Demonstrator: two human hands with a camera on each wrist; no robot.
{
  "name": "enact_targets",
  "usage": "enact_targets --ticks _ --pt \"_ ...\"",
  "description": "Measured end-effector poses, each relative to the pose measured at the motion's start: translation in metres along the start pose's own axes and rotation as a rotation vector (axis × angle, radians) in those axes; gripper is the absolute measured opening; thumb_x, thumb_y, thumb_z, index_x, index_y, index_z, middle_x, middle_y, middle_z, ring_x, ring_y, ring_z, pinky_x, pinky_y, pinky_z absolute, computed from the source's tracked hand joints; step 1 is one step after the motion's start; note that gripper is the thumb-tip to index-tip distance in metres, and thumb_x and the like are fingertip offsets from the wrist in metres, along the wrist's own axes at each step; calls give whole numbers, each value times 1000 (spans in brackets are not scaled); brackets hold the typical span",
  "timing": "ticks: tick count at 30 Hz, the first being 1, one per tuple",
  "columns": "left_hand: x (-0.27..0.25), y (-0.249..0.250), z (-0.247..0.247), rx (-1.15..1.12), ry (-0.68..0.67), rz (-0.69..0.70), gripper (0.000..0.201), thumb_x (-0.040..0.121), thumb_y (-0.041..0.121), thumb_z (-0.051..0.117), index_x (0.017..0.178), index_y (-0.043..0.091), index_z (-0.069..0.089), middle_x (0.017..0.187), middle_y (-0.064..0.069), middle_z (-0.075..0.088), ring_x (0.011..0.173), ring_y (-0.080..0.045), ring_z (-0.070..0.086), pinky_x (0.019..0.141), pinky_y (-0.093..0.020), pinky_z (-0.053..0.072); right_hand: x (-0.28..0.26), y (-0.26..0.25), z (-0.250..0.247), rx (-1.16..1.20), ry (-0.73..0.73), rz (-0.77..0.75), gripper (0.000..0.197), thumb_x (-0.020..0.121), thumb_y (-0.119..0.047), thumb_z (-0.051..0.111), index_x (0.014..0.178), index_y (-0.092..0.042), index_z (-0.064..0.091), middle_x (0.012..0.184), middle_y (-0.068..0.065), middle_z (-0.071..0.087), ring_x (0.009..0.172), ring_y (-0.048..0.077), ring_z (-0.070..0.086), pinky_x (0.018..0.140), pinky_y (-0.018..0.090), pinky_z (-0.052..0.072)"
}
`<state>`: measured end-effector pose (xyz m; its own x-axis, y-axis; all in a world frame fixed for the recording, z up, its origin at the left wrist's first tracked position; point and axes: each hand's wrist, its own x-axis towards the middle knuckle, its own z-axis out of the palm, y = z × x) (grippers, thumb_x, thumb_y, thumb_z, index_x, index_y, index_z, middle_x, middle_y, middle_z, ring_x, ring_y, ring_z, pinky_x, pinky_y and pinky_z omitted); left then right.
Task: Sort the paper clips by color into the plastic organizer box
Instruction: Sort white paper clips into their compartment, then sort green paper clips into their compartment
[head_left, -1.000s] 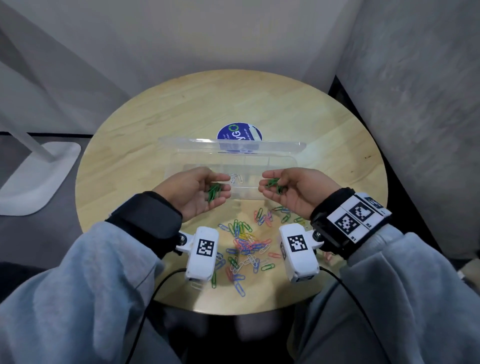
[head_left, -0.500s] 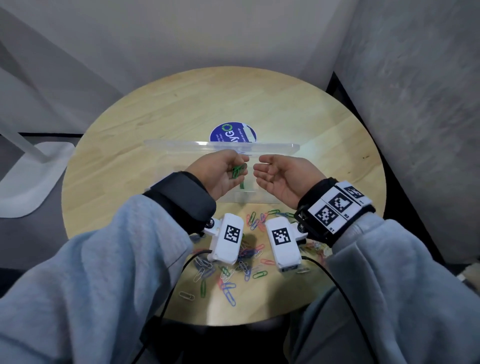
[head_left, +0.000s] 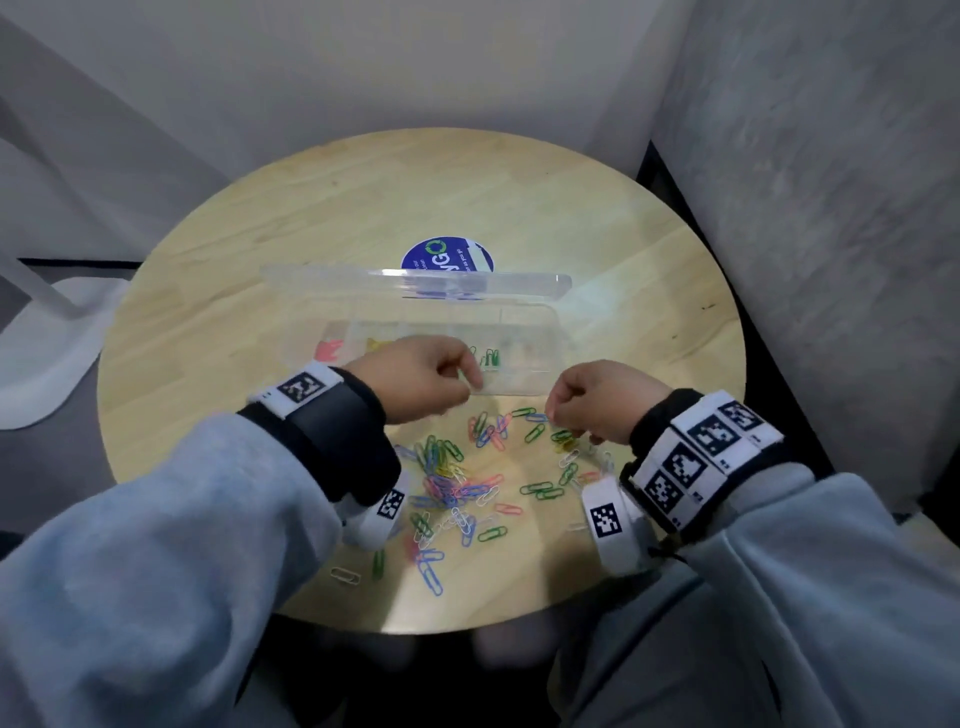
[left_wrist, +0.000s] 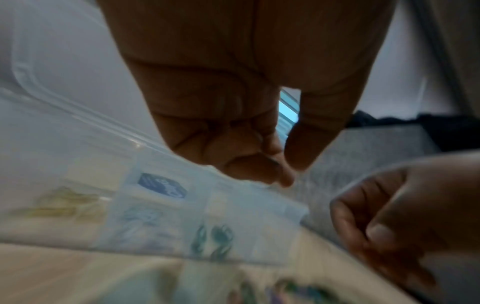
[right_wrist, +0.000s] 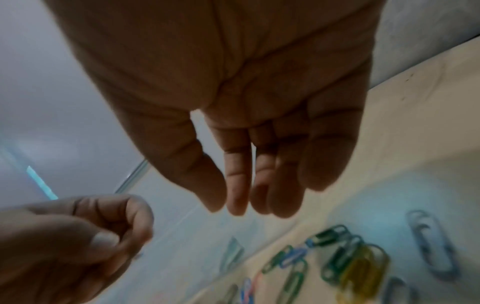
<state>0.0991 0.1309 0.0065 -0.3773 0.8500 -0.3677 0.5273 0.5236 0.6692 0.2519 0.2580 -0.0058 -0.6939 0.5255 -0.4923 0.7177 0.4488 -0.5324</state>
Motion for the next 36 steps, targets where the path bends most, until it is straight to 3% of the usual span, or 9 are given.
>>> enact_targets --ticks 4,7,11,17,20,26,29,32,36 --pt "-7 -5 19 437 -101 -116 17 84 17 55 97 24 64 75 9 50 76 -15 50 57 -21 35 8 -1 8 -168 -9 37 18 84 -11 57 99 -8 66 83 0 58 74 16 53 57 23 40" --pt "-1 -3 32 521 -97 -108 26 85 15 53 107 25 62 99 -1 60 95 -21 56 70 -22 36 13 2 8 -253 30 77 19 85 -12 56 102 -14 64 94 0 56 87 17 52 70 24 39" --pt "12 -1 43 567 -50 -49 30 87 14 51 114 26 58 116 -3 61 103 -23 58 69 -24 36 18 9 10 -301 31 91 24 86 -11 54 107 -20 61 95 -2 50 86 18 50 71 24 38" --pt "22 0 53 586 -68 -78 22 84 12 55 103 20 60 93 -1 53 83 -22 50 59 -25 34 31 12 21 -348 14 51 25 82 -9 58 92 -31 51 93 1 46 79 22 52 62 26 40" --pt "24 -1 53 568 -62 -78 22 83 10 56 102 20 61 95 -1 55 83 -21 49 51 -24 29 34 8 26 -366 20 22 22 82 -9 58 86 -30 50 93 2 45 80 24 51 68 27 43" --pt "25 -1 58 556 -67 -100 23 83 21 61 103 12 66 111 -8 65 99 -25 60 74 -27 44 33 2 31 -445 -60 26 8 88 -13 49 93 -16 55 110 11 63 94 26 57 78 29 45" --pt "28 -1 58 525 -86 -121 24 83 25 63 101 10 69 106 -9 68 86 -22 56 69 -24 40 36 2 33 -457 -109 86 8 84 -12 49 81 -12 57 91 11 64 81 26 57 68 26 45" --pt "29 -1 57 503 -137 -155 18 83 23 63 95 11 70 92 -6 65 81 -20 55 67 -23 40 34 3 32 -451 -128 99 11 80 -13 56 86 -10 64 96 11 69 88 27 65 74 30 51" --pt "20 -4 46 429 -129 -152 8 78 18 63 72 18 60 73 0 58 71 -19 53 63 -21 40 31 2 29 -440 -137 72 15 78 -11 60 89 -6 69 93 12 71 80 25 63 69 28 50"
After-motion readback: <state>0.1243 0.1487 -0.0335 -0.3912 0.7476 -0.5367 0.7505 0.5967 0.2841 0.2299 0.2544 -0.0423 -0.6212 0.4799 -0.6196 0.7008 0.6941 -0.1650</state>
